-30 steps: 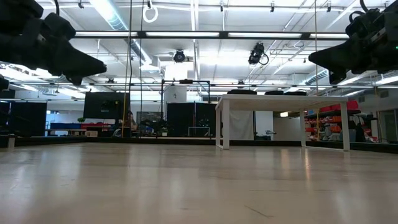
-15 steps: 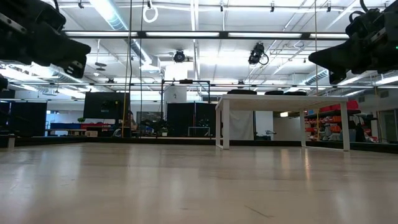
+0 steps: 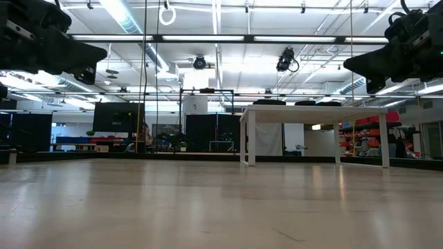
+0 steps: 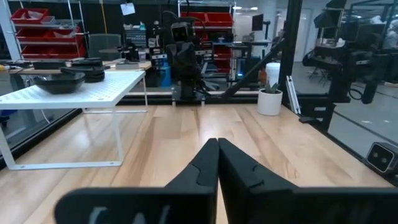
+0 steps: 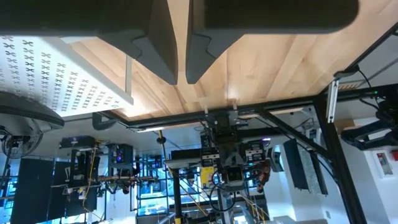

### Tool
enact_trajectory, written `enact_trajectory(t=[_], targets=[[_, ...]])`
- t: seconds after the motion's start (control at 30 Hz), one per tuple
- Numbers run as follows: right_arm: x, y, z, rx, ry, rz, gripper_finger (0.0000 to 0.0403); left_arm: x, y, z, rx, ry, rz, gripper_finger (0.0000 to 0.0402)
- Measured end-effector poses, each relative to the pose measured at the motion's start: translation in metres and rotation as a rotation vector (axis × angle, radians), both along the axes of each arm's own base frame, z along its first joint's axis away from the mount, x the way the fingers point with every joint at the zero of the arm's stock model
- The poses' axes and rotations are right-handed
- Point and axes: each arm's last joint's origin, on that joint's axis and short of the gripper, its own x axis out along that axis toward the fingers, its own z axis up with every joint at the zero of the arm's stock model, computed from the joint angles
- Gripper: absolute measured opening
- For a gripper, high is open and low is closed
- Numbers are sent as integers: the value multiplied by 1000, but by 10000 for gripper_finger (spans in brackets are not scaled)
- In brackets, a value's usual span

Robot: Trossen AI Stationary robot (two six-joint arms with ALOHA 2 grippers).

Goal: Pick & Place Mini shaped plates
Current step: Return to Home Position

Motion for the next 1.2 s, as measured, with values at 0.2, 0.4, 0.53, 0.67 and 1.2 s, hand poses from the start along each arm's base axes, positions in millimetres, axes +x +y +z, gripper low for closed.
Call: enact_trajectory(t=[0.2, 0.4, 0.53, 0.67, 1.2], targets=[[0, 0, 0, 0, 0, 0, 39, 0, 0, 2, -26, -21, 7, 32], [0, 0, 0, 0, 0, 0, 39, 0, 0, 2, -28, -23, 9, 33], [0, 0, 0, 0, 0, 0, 39, 0, 0, 2, -28, -23, 9, 32], [0, 0, 0, 0, 0, 0, 39, 0, 0, 2, -29, -26, 9, 32], [0, 9, 1, -111, 1, 127, 39, 0, 0, 3, -30, -30, 10, 32]])
